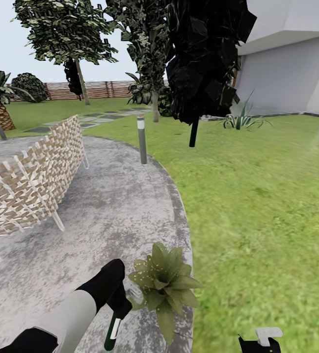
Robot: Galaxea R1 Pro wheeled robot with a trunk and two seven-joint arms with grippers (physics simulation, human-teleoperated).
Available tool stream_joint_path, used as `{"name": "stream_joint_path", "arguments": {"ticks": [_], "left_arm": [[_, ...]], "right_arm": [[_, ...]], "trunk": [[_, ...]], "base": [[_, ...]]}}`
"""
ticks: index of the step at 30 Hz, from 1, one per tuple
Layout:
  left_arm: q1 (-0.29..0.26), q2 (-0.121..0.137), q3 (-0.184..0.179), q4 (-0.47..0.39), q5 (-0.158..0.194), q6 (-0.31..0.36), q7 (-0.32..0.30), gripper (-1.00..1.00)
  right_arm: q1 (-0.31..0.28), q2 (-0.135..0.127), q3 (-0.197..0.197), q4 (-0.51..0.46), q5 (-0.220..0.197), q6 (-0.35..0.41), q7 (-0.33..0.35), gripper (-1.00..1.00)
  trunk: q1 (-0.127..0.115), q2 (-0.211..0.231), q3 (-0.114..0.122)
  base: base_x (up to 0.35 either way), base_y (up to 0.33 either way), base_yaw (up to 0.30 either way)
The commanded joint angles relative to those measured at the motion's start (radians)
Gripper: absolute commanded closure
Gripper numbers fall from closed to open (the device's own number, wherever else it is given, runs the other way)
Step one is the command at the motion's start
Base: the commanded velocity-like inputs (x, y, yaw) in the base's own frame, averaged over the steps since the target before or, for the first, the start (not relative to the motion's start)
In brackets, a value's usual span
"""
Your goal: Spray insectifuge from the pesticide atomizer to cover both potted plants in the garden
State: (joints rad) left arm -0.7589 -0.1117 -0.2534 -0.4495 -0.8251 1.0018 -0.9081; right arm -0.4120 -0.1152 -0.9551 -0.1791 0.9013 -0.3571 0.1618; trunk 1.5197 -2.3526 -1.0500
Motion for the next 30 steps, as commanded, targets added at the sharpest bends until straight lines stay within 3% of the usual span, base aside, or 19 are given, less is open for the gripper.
{"name": "stream_joint_path", "arguments": {"ticks": [1,10,30], "left_arm": [[0.0,0.001,-0.002,-0.001,-0.009,0.003,-0.011,1.0],[0.0,0.002,-0.003,-0.002,-0.011,0.003,-0.011,1.0],[0.001,0.003,0.0,-0.001,-0.009,0.002,-0.011,1.0]], "right_arm": [[-0.001,0.001,-0.008,0.001,0.002,-0.003,0.007,-1.0],[-0.001,0.002,-0.008,0.001,0.002,-0.002,0.007,-1.0],[-0.001,0.002,-0.008,0.0,0.002,-0.003,0.007,-1.0]], "trunk": [[0.0,0.0,-0.001],[0.0,0.0,-0.001],[0.0,0.0,-0.001]], "base": [[0.0,-0.272,0.0],[0.0,-0.213,0.219],[0.0,-0.008,0.279]]}}
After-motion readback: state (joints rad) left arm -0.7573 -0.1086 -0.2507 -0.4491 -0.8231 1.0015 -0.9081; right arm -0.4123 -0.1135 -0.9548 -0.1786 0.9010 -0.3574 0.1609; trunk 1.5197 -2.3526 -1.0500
